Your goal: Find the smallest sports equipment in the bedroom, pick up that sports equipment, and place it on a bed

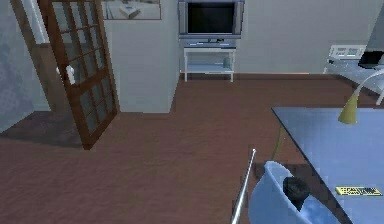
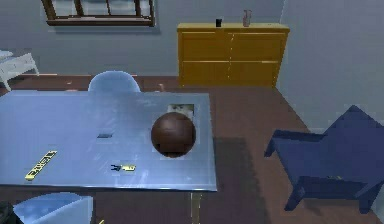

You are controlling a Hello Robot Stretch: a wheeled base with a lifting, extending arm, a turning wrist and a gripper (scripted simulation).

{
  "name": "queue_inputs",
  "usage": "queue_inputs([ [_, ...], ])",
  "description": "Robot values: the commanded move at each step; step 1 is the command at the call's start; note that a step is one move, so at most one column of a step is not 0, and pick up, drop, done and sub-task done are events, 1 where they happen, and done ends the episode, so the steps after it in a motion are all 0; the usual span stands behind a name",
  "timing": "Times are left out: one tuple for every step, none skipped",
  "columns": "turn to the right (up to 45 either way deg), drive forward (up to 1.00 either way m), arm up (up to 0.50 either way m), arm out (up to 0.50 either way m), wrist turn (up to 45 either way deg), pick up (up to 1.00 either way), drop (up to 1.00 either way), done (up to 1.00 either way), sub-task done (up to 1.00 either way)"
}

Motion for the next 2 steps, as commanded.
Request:
queue_inputs([
  [0.0, 0.0, 0.5, 0.0, 0.0, 0.0, 0.0, 0.0, 0.0],
  [0.0, 0.0, 0.38, 0.0, 0.0, 0.0, 0.0, 0.0, 0.0],
])
